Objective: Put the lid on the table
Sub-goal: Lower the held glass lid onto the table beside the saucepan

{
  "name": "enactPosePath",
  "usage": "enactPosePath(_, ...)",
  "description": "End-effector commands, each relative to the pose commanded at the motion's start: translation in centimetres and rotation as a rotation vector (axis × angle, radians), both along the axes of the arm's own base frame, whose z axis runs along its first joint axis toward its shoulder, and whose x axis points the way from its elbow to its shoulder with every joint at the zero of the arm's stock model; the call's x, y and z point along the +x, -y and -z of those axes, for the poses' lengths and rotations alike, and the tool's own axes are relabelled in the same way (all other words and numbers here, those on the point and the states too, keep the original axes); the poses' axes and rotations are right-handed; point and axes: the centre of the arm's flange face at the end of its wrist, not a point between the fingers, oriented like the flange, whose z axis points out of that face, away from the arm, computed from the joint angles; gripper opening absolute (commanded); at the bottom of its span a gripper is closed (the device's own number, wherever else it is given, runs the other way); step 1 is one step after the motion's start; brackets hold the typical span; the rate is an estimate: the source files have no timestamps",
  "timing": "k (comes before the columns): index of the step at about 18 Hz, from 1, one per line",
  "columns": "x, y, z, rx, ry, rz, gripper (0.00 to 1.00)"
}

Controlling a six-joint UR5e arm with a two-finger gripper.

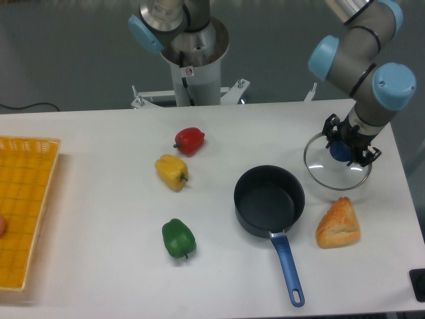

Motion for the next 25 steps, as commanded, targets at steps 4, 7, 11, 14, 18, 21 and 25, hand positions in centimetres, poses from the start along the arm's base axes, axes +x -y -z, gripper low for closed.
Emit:
enactPosePath(4, 0.3, 0.0, 0.5, 0.0, 0.005, 0.0, 0.5)
enactPosePath(7, 0.3, 0.0, 0.5, 0.005, 0.007, -0.001, 0.5)
enactPosePath(11, 0.6, 0.1, 1.2, 0.004, 0.01, -0.001, 0.5)
enactPosePath(14, 0.7, 0.1, 1.6, 0.006, 0.001, -0.001, 0.5)
enactPosePath(18, 0.8, 0.1, 2.2, 0.004, 0.012, -0.001, 0.5)
enactPosePath(21, 0.9, 0.1, 2.7, 0.008, -0.008, 0.001, 0.5)
enactPosePath(25, 0.9, 0.1, 3.2, 0.008, -0.006, 0.001, 0.5)
